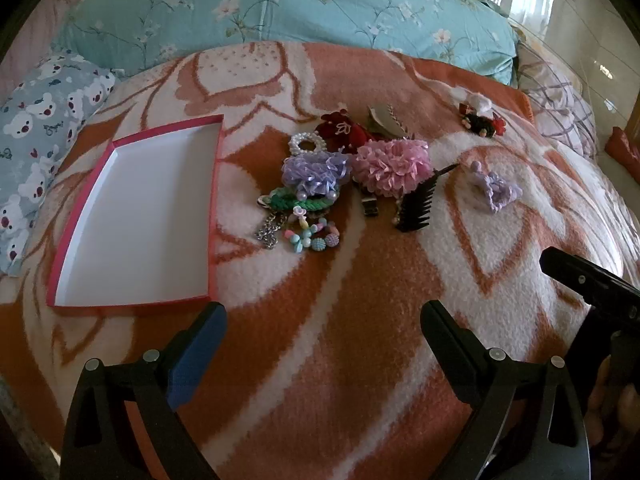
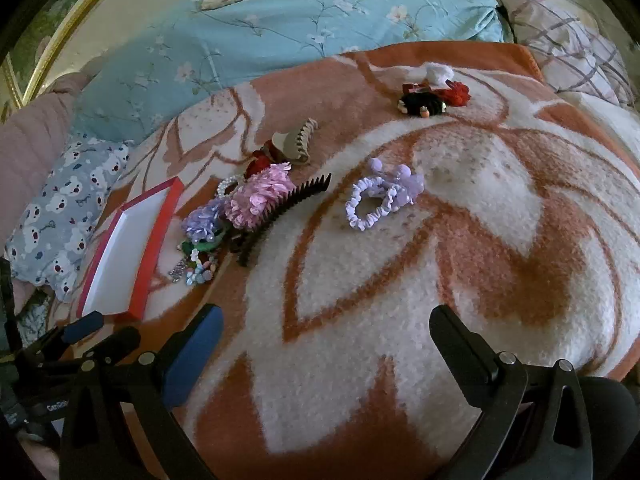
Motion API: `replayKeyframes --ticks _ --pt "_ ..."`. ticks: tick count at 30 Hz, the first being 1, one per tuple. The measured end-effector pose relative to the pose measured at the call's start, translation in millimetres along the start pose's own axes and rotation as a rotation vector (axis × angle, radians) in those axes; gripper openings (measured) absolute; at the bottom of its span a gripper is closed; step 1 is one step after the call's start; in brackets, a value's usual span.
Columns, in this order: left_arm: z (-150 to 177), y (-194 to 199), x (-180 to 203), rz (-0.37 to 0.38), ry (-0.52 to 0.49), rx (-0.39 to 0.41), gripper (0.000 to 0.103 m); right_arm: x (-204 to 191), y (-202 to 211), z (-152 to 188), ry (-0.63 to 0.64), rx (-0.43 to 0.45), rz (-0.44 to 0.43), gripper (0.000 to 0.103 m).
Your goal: Organize jewelry
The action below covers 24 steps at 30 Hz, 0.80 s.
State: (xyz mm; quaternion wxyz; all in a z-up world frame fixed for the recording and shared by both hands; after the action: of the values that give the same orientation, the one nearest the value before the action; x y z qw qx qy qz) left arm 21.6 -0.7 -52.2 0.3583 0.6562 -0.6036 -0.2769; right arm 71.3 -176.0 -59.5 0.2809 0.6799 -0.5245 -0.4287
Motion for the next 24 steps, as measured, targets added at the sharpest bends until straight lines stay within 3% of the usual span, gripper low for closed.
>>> replayKeyframes --ticks 24 --pt "-0.2 2.3 8.6 -0.007 -0.019 -0.002 0.098 3.0 0.2 -0.1 0.014 0.011 0.008 0.103"
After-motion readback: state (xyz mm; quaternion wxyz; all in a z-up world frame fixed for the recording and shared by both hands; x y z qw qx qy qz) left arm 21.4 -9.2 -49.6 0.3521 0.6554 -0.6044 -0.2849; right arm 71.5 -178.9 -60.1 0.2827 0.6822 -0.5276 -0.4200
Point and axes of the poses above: each gripper's, at about its wrist camera, not at the fingertips, and y roughly against the way its jaws point, x to its right, z to its underside, the point moved 6 cm from there along -y, roughly the way its jaws point
